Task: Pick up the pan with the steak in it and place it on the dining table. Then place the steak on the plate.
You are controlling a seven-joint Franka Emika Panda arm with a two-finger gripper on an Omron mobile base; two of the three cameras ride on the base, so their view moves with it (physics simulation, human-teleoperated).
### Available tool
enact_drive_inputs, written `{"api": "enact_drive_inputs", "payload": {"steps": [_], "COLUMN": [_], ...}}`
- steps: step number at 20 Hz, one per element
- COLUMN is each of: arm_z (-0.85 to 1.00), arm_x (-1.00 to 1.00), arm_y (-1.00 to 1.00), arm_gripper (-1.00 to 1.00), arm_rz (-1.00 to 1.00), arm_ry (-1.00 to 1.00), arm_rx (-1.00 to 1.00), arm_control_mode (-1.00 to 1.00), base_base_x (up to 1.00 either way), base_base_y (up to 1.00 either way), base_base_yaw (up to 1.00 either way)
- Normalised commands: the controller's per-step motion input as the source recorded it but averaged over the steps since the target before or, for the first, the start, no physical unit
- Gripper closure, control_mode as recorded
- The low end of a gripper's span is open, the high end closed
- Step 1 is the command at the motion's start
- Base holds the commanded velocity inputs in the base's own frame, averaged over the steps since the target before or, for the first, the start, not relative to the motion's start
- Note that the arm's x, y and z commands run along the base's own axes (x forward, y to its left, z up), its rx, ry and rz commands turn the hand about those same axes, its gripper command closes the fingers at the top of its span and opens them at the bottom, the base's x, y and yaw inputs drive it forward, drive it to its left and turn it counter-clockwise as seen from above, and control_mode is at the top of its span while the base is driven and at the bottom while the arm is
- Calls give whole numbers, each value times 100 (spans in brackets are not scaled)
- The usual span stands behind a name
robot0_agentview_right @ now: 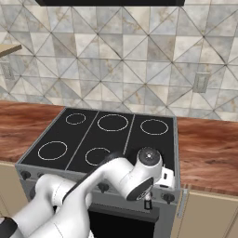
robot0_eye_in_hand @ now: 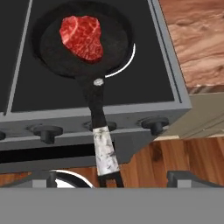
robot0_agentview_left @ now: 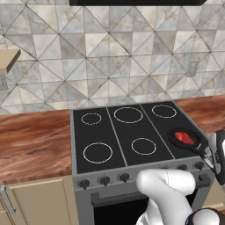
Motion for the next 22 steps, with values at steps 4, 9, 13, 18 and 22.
{"api": "enact_drive_inputs", "payload": {"steps": [4,9,13,18,22], "arm_z": [-65,-55,-37,-7,-32], "arm_x": [22,23,10,0,1], "arm_y": [-8,-2,0,0,0], "arm_gripper": [-100,-100,-100,-100,-100], "arm_rz": [0,0,0,0,0], "arm_ry": [8,6,2,0,1], "arm_rx": [0,0,0,0,0], "arm_control_mode": [-100,-100,-100,-100,-100], "base_base_x": [0,0,0,0,0], "base_base_y": [0,0,0,0,0], "base_base_yaw": [0,0,0,0,0]}}
